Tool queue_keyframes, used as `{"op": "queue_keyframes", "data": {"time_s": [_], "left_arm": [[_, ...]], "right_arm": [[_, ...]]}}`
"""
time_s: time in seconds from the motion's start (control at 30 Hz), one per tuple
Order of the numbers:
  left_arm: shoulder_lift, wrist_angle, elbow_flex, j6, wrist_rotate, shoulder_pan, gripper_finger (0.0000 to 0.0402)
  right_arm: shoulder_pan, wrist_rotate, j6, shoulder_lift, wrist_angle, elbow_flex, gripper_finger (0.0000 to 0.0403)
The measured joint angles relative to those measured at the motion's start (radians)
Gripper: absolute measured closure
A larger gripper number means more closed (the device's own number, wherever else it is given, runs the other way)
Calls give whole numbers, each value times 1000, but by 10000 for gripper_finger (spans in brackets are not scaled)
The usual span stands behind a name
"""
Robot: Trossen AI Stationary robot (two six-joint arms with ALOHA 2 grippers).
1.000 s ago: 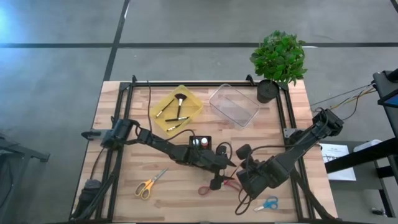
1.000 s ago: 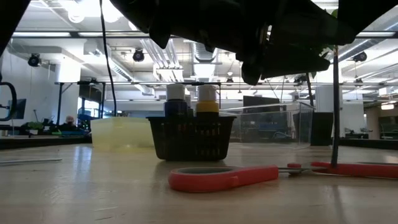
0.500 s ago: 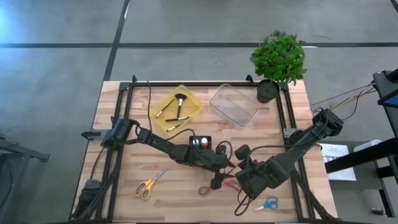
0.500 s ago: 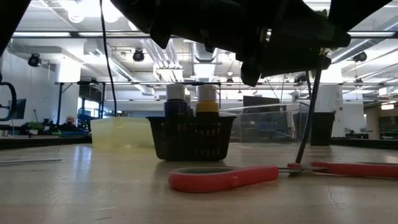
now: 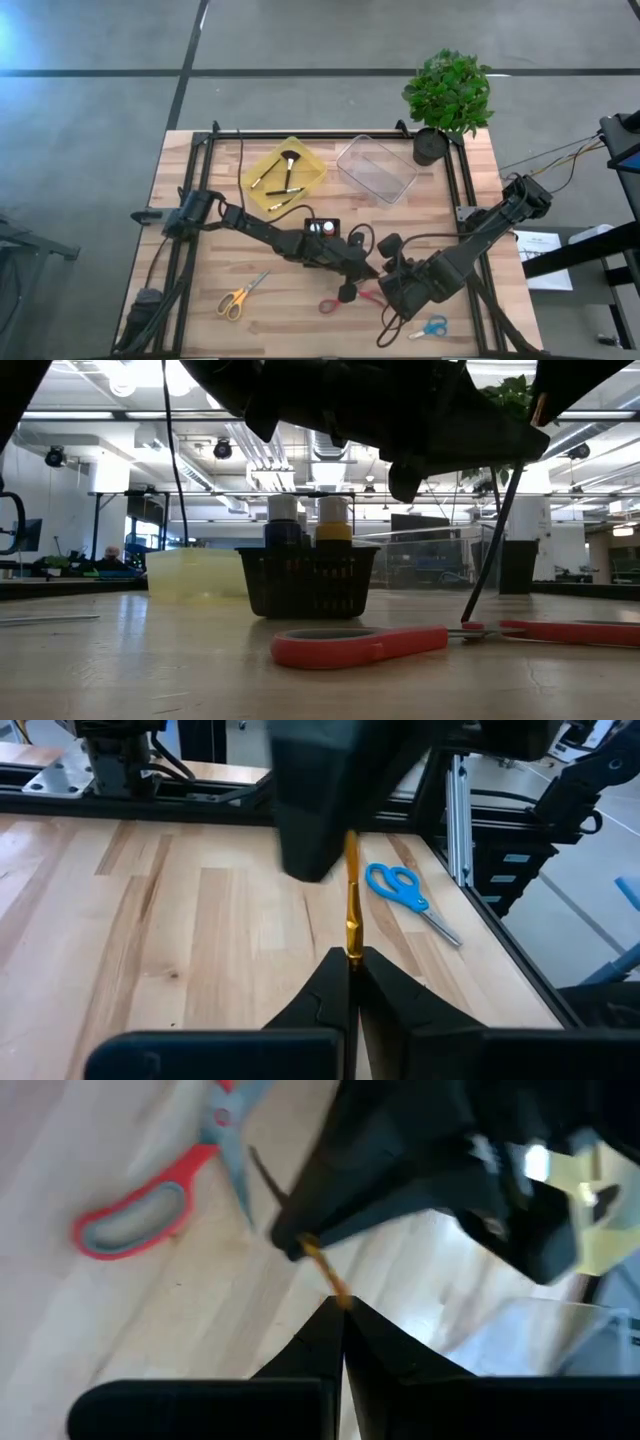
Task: Pick & Place Paint Supplies
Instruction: Put the black paint brush into the yellow bin
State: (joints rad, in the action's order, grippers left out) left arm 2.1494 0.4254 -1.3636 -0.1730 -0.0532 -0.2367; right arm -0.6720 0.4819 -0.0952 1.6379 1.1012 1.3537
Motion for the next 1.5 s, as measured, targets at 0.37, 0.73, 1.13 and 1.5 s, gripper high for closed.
{"op": "queue_keyframes", "data": {"time_s": [0.37,0.73,1.13,1.5], "left_arm": [[-7,3,1,30,-86,-3,389],[-138,-56,1,265,-337,-38,389],[-531,-644,27,410,276,-161,389],[-797,-1144,130,-72,719,43,389]], "right_arm": [[-16,-11,-53,-33,31,0,394],[-58,-9,-226,-132,62,0,394],[-97,-9,-349,-135,70,-61,394],[-96,63,-404,-129,69,-99,394]]}}
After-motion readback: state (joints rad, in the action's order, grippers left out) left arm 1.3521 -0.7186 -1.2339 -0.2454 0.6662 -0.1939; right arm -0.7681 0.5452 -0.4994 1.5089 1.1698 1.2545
